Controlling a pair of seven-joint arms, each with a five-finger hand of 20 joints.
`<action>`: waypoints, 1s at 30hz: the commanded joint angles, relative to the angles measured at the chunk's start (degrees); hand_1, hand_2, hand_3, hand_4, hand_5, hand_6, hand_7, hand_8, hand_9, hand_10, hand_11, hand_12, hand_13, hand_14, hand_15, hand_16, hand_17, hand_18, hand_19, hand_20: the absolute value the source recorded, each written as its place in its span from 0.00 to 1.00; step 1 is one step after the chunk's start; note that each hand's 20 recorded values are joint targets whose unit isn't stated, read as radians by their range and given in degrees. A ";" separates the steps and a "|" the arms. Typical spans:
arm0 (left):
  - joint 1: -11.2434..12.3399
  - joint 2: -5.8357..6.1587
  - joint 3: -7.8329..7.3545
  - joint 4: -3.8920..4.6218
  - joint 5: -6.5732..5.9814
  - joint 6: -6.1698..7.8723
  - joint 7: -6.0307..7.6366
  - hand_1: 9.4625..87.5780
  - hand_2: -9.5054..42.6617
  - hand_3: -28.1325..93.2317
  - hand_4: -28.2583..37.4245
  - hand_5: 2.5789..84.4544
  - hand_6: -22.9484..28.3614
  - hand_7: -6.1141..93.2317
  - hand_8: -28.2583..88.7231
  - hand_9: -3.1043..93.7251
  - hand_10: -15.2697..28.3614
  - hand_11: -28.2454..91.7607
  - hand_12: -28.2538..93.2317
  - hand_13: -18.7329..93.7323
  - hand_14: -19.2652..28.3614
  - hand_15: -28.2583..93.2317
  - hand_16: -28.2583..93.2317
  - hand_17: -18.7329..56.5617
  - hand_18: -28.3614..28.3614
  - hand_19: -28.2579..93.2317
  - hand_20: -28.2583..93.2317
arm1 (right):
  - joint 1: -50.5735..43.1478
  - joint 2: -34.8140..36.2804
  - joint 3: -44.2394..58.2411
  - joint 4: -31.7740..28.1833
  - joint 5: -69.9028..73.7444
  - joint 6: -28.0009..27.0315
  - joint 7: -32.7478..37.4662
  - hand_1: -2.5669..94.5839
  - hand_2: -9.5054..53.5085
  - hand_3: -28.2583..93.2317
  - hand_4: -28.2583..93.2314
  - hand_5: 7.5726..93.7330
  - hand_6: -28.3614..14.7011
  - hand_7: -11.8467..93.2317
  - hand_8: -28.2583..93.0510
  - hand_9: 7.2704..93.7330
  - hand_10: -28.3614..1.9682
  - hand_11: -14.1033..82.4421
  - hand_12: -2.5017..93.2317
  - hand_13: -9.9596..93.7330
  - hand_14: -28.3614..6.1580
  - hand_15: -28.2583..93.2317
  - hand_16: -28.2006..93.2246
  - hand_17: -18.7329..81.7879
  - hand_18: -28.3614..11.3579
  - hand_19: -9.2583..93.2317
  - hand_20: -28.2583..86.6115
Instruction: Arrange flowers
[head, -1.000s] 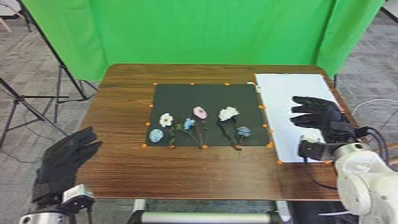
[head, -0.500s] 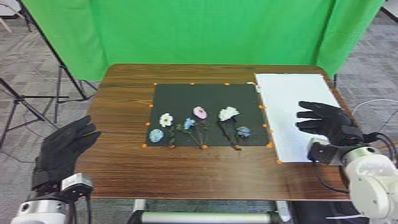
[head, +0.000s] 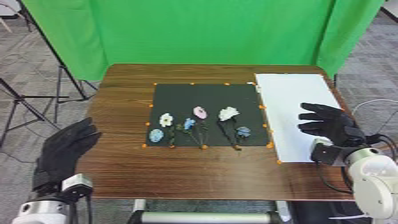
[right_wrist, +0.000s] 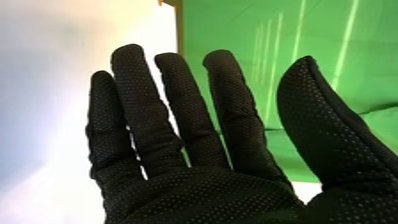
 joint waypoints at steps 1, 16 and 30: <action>0.00 -1.04 0.20 0.00 -0.11 -0.62 -1.29 0.23 0.25 0.91 0.11 0.51 0.69 0.24 0.15 0.41 0.82 0.51 0.30 0.38 0.96 0.75 0.12 0.12 0.89 0.72 0.30 | -1.05 -0.23 0.53 -0.27 0.37 0.14 0.76 0.24 0.30 0.96 0.01 0.51 0.61 0.29 0.12 0.54 0.41 0.31 0.18 0.51 0.29 0.60 0.33 0.33 0.19 0.70 0.38; -1.43 -1.81 1.53 0.21 0.01 -1.03 -1.21 0.22 0.25 0.91 0.11 0.51 0.69 0.24 0.15 0.41 0.82 0.51 0.30 0.38 0.96 0.74 0.12 0.12 0.89 0.71 0.30 | -1.67 -0.43 0.25 -0.64 0.66 0.67 -0.92 0.24 0.30 0.96 0.01 0.51 0.61 0.29 0.12 0.54 0.41 0.32 0.18 0.51 0.28 0.61 0.32 0.33 0.19 0.71 0.39; -2.36 -1.42 2.73 0.70 -0.79 -0.76 0.95 0.22 0.25 0.91 0.11 0.51 0.69 0.24 0.15 0.40 0.82 0.50 0.30 0.38 0.96 0.73 0.12 0.12 0.88 0.71 0.29 | -1.44 -1.06 0.71 -0.28 0.83 -0.55 -2.86 0.24 0.31 0.96 0.01 0.51 0.62 0.30 0.12 0.54 0.41 0.32 0.18 0.51 0.29 0.61 0.32 0.33 0.19 0.71 0.39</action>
